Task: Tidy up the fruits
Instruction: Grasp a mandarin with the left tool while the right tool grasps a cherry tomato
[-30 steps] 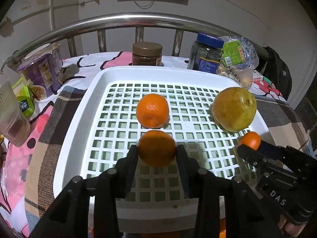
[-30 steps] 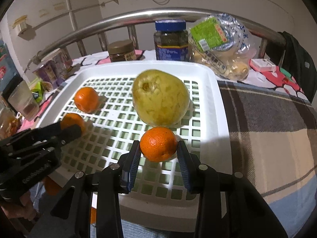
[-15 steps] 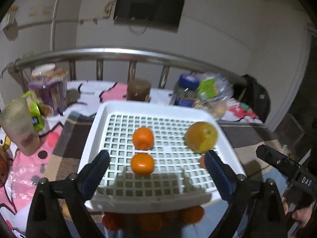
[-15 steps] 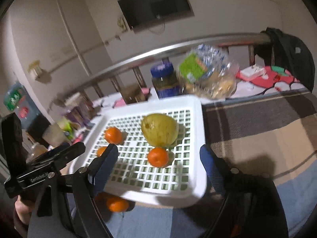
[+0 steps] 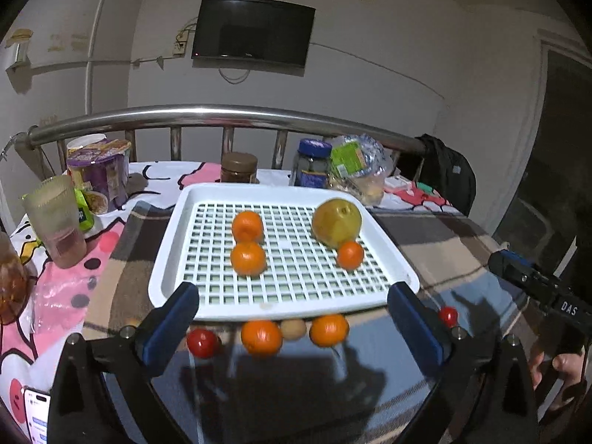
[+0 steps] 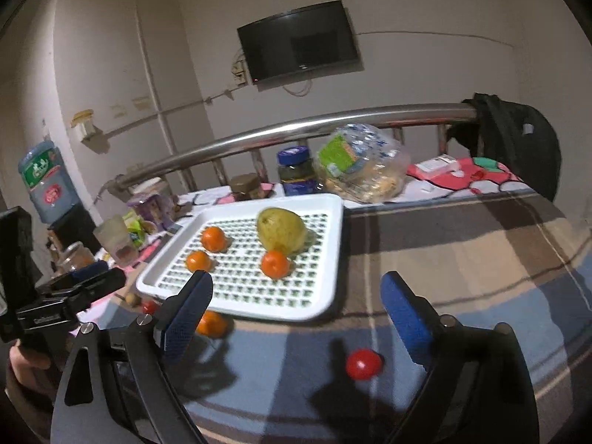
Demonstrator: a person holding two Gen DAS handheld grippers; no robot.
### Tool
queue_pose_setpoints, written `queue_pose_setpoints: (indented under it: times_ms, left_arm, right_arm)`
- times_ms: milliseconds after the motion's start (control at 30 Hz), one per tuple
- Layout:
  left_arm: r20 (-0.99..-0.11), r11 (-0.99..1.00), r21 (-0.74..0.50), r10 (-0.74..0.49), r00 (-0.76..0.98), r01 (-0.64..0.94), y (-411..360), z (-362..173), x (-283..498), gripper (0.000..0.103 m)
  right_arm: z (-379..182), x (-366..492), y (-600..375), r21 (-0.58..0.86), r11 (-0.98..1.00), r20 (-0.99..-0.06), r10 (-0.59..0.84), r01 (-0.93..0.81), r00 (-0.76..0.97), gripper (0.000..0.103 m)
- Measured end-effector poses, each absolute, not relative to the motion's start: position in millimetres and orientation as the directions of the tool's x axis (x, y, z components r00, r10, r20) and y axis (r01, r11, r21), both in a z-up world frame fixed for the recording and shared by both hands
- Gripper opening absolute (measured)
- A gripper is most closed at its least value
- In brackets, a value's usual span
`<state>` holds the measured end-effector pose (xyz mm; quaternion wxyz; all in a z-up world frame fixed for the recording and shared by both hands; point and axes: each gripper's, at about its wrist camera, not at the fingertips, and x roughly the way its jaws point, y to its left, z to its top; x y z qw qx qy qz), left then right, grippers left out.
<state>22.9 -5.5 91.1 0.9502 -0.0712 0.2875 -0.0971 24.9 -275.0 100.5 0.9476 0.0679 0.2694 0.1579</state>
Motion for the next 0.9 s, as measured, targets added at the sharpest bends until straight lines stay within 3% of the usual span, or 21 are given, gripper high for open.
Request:
queue_pose_setpoints:
  times_ms: [267, 400, 633, 900]
  left_arm:
    - [-0.598, 0.978, -0.176, -0.199, 0.776, 0.115, -6, 58, 26, 0.103]
    - [-0.637, 0.983, -0.157, -0.176, 0.751, 0.097, -7, 41, 32, 0.098]
    - [-0.688, 0.982, -0.178, -0.167, 0.707, 0.060, 1, 18, 46, 0.078]
    - [-0.703, 0.983, -0.170, -0.174, 0.690, 0.074, -2, 13, 55, 0.055]
  right_arm:
    - [67, 19, -283, 0.169, 0.961, -0.564, 0.277, -0.219, 0.778, 0.093]
    - [52, 21, -283, 0.140, 0.970, -0.605, 0.244, -0.200, 0.758, 0.092]
    - [29, 27, -277, 0.115, 0.977, -0.667, 0.209, -0.179, 0.715, 0.092]
    - [18, 31, -275, 0.079, 0.984, -0.700, 0.170, -0.161, 0.693, 0.076]
